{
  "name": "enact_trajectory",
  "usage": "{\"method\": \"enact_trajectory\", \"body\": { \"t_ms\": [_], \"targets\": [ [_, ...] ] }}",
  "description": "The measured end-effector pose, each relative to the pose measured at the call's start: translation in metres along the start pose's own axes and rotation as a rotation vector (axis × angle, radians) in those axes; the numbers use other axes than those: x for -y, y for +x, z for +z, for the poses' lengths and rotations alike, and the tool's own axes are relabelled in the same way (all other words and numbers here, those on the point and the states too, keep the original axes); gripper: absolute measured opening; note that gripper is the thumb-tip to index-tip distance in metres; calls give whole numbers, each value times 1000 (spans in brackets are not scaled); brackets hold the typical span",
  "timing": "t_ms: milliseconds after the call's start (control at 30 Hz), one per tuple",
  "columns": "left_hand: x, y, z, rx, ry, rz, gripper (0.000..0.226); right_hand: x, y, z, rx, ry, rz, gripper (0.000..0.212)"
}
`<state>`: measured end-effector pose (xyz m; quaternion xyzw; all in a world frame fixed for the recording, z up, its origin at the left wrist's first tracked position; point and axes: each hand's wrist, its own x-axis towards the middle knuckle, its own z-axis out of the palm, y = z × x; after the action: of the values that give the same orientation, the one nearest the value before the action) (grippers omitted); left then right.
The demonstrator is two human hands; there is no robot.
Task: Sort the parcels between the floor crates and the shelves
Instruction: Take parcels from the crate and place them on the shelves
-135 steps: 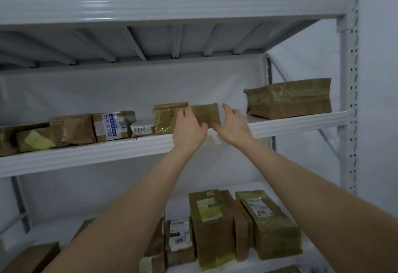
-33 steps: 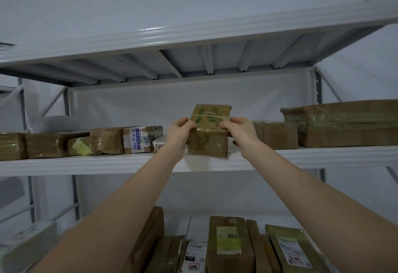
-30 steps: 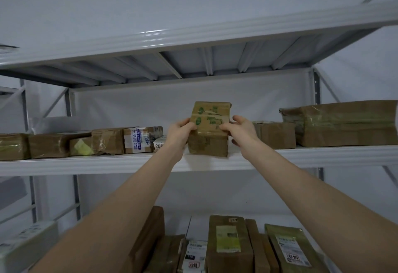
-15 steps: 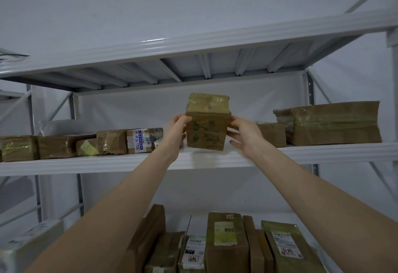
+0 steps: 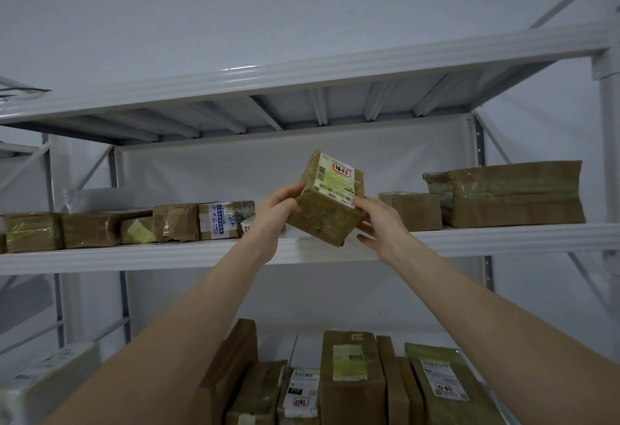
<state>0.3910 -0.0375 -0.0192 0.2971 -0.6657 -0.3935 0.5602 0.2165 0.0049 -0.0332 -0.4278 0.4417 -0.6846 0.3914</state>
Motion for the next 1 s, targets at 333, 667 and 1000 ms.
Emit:
{"method": "enact_trajectory", "body": {
  "t_ms": [333, 667, 1000],
  "targets": [
    [11, -6, 5, 7, -55, 8, 29, -12, -6, 4, -16, -54, -70, 48],
    [11, 1, 6, -205, -284, 11, 82, -8, -10, 9, -10, -54, -94, 24],
    [13, 4, 9, 40, -115, 96, 75, 2, -7, 0, -15, -256, -186, 28]
  ]
}}
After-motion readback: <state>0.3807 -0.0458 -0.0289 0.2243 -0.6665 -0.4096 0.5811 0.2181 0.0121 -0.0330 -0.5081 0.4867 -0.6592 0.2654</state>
